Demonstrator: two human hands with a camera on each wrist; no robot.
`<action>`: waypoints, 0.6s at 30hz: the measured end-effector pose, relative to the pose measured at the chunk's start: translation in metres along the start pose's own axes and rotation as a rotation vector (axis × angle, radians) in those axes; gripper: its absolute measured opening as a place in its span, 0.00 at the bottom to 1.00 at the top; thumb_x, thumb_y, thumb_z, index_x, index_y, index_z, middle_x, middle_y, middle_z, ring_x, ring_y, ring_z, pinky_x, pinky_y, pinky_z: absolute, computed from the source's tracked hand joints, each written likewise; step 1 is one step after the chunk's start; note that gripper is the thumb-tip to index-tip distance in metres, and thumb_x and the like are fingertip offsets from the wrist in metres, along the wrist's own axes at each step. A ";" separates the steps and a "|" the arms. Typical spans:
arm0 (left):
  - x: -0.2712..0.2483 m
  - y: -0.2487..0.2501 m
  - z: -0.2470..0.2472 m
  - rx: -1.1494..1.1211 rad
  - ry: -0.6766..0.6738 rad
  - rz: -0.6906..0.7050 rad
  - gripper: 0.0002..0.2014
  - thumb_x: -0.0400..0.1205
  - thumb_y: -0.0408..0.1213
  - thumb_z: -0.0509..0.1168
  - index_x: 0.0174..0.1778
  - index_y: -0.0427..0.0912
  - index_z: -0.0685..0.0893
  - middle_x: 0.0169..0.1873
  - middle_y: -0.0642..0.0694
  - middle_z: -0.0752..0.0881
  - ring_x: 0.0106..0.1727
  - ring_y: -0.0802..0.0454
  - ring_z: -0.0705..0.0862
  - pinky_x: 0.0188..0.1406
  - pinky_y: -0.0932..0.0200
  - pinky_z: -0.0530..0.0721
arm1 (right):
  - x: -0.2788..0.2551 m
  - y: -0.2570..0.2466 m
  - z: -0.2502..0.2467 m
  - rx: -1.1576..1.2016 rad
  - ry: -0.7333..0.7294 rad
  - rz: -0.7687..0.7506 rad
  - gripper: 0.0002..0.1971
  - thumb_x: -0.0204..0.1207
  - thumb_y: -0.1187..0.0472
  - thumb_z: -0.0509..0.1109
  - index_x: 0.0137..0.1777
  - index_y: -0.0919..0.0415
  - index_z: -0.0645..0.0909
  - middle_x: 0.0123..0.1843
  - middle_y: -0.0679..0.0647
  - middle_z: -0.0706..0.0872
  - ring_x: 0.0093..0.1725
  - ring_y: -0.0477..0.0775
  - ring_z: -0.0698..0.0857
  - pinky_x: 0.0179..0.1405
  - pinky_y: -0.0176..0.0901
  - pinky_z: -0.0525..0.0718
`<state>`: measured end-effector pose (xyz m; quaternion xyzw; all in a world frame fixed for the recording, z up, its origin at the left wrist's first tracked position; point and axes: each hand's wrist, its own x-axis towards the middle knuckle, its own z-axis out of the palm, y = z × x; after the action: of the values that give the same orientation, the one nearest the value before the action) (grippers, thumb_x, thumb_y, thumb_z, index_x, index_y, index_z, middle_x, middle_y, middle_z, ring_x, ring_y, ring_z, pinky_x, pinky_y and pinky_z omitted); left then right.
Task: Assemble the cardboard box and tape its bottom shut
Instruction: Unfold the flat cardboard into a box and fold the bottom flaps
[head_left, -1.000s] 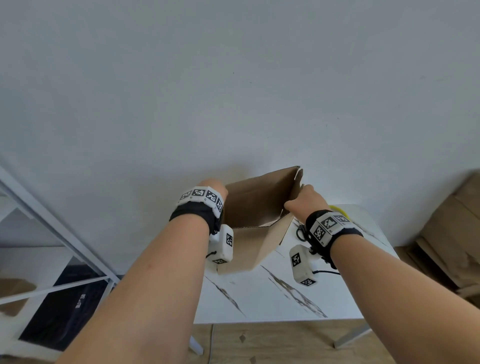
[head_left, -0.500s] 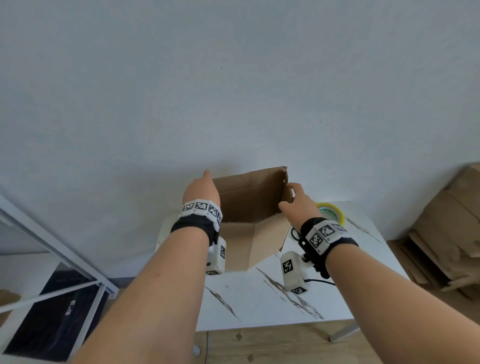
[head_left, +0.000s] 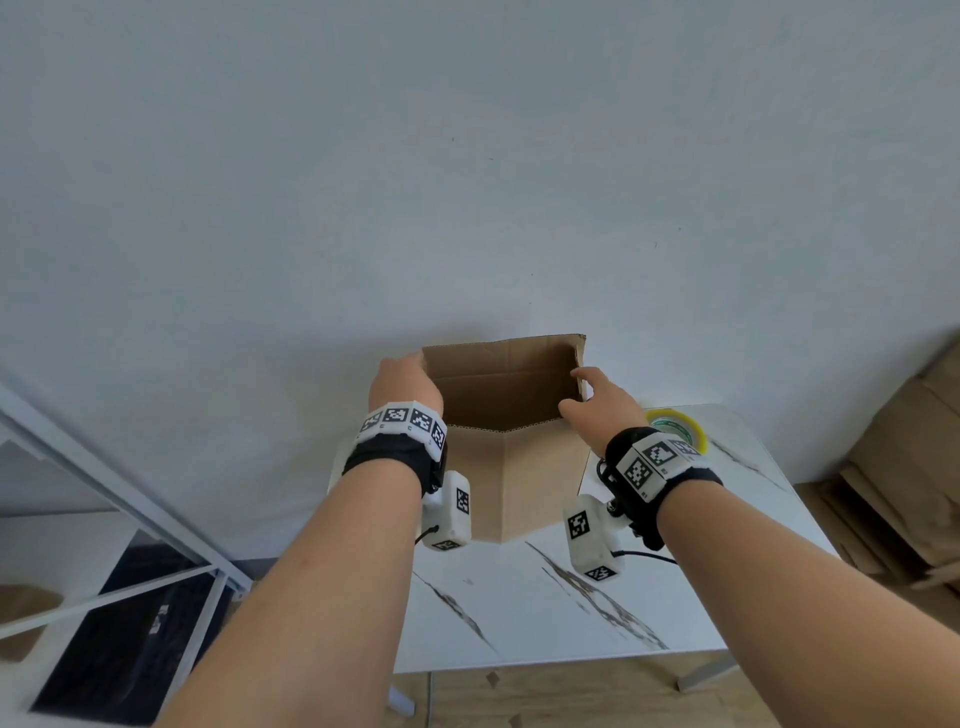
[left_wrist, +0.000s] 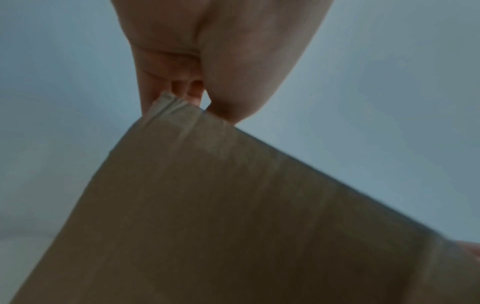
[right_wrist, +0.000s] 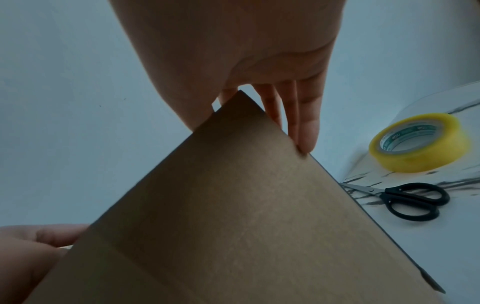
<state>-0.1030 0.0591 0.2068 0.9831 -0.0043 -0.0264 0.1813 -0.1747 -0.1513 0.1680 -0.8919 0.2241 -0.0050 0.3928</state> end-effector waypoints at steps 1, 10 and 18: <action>-0.002 -0.002 0.003 0.006 0.021 -0.027 0.16 0.80 0.23 0.57 0.62 0.35 0.79 0.60 0.35 0.83 0.58 0.37 0.83 0.51 0.51 0.81 | -0.001 0.000 0.001 0.002 -0.002 -0.002 0.29 0.75 0.56 0.62 0.78 0.45 0.66 0.52 0.58 0.81 0.35 0.48 0.80 0.28 0.39 0.72; -0.011 0.000 0.020 -0.106 0.029 -0.093 0.09 0.83 0.44 0.64 0.53 0.45 0.86 0.51 0.44 0.87 0.50 0.43 0.86 0.45 0.52 0.83 | 0.000 0.002 0.009 0.027 0.028 0.004 0.31 0.76 0.49 0.62 0.81 0.38 0.61 0.63 0.58 0.79 0.51 0.58 0.83 0.54 0.53 0.84; -0.019 -0.012 0.020 -0.285 0.024 -0.049 0.16 0.80 0.52 0.65 0.53 0.45 0.89 0.46 0.46 0.89 0.50 0.45 0.86 0.48 0.55 0.83 | -0.004 -0.001 0.007 0.051 0.017 0.008 0.34 0.76 0.50 0.62 0.83 0.40 0.58 0.63 0.63 0.80 0.51 0.59 0.83 0.51 0.52 0.84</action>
<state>-0.1230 0.0634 0.1845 0.9474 0.0258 -0.0192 0.3183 -0.1770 -0.1441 0.1644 -0.8807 0.2308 -0.0167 0.4134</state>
